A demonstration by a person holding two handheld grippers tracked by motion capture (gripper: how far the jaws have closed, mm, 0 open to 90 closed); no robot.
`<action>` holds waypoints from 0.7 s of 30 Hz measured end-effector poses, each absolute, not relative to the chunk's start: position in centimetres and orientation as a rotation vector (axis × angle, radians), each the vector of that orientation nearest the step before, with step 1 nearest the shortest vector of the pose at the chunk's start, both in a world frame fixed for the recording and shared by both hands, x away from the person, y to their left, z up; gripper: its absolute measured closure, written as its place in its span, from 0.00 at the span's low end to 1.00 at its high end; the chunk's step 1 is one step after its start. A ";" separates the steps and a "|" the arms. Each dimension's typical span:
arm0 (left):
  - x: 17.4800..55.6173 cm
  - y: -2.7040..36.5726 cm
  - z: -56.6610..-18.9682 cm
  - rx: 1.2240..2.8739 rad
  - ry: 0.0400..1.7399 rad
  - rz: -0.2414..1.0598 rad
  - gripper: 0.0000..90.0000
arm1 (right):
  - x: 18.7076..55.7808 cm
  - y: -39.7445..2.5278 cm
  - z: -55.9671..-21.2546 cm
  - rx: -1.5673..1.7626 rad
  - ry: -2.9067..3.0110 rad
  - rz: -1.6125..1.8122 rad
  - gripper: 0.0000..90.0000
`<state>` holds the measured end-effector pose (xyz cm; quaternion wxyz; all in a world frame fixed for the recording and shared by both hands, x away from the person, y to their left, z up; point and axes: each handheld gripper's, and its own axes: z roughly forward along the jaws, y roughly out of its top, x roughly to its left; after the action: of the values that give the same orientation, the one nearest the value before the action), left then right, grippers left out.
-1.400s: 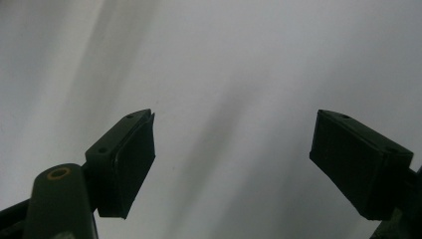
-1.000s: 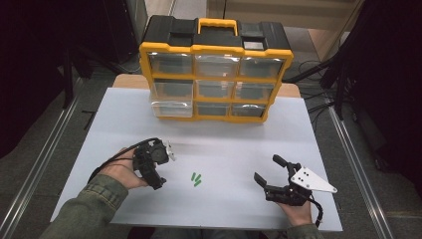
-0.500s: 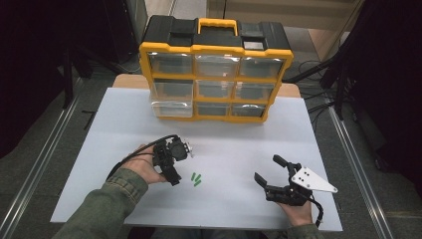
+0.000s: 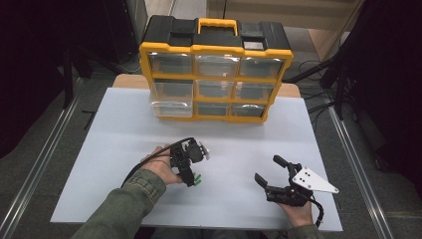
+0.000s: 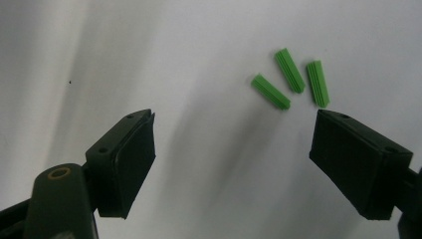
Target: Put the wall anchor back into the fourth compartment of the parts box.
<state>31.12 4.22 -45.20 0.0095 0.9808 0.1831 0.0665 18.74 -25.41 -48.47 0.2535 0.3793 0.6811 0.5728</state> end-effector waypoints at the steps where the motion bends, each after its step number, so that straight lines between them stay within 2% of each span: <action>1: 31.2 4.1 -45.2 3.064 0.614 0.203 0.20 | 18.7 -25.4 -48.5 1.031 1.851 1.558 0.15; 2: 31.2 4.1 -45.2 3.064 0.614 0.203 0.26 | 18.7 -25.4 -48.5 1.032 1.851 1.560 0.15; 4: 31.5 3.8 -45.4 3.021 0.759 0.183 0.28 | 18.7 -25.4 -48.4 1.033 1.850 1.562 0.15; 10: 31.8 3.5 -46.1 3.009 0.876 0.136 0.28 | 18.7 -25.4 -48.4 1.029 1.852 1.565 0.15; 14: 32.1 3.4 -46.3 2.983 0.939 0.168 0.28 | 18.7 -25.4 -48.5 1.024 1.859 1.560 0.15; 21: 32.0 3.1 -46.9 2.984 0.968 0.137 0.28 | 18.7 -25.3 -48.5 1.020 1.865 1.559 0.15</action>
<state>32.04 3.05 -46.93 0.0008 0.9503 0.3083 0.0436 18.71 -25.31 -48.49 0.2502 0.3746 0.6851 0.5725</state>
